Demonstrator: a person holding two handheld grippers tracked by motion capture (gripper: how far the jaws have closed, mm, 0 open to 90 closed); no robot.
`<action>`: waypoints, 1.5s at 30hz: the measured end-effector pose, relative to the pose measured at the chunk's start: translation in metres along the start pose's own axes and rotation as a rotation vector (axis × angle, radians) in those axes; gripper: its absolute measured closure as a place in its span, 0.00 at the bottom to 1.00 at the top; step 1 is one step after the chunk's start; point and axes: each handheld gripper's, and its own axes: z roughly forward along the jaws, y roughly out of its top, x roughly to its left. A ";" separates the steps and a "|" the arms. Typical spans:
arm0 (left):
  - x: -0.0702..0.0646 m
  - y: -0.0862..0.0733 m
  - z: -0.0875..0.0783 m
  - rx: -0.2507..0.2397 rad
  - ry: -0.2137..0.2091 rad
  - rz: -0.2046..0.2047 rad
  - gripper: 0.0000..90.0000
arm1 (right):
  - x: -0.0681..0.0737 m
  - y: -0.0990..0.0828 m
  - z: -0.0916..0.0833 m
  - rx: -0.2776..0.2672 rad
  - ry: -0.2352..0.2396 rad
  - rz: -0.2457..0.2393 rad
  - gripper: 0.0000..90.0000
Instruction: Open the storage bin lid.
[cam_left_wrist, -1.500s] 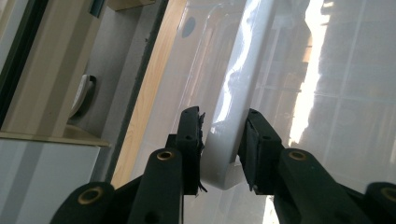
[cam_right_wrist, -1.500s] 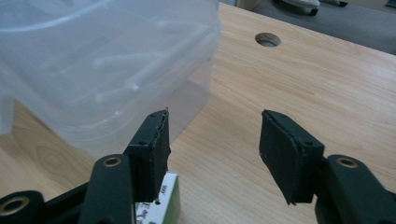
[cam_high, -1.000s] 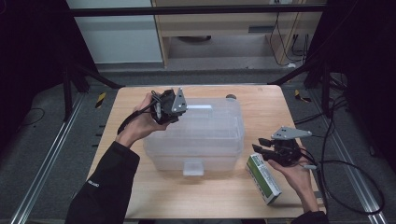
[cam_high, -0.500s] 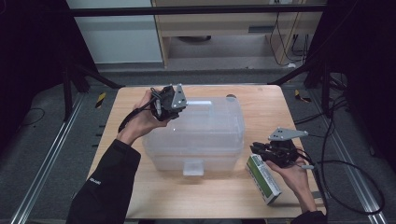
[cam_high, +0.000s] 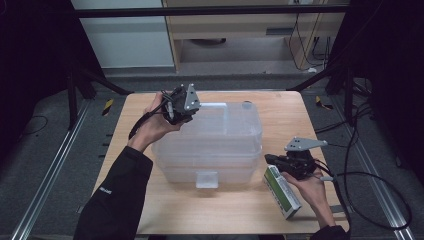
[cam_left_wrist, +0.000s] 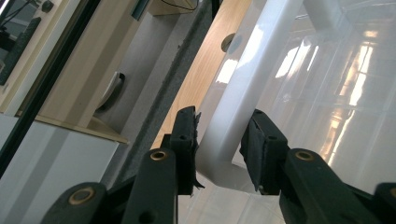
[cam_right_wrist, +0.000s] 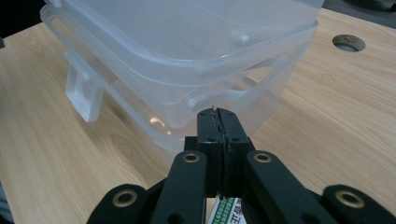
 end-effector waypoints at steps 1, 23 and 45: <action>0.001 0.000 0.000 -0.003 0.002 -0.003 0.73 | 0.000 0.000 0.000 0.000 0.000 0.000 1.00; 0.005 -0.003 0.003 -0.029 -0.017 -0.060 0.67 | 0.004 0.003 0.012 -0.081 0.027 0.034 1.00; 0.016 -0.041 -0.063 -0.166 0.077 -0.341 0.44 | 0.004 0.003 0.012 -0.076 0.026 0.040 1.00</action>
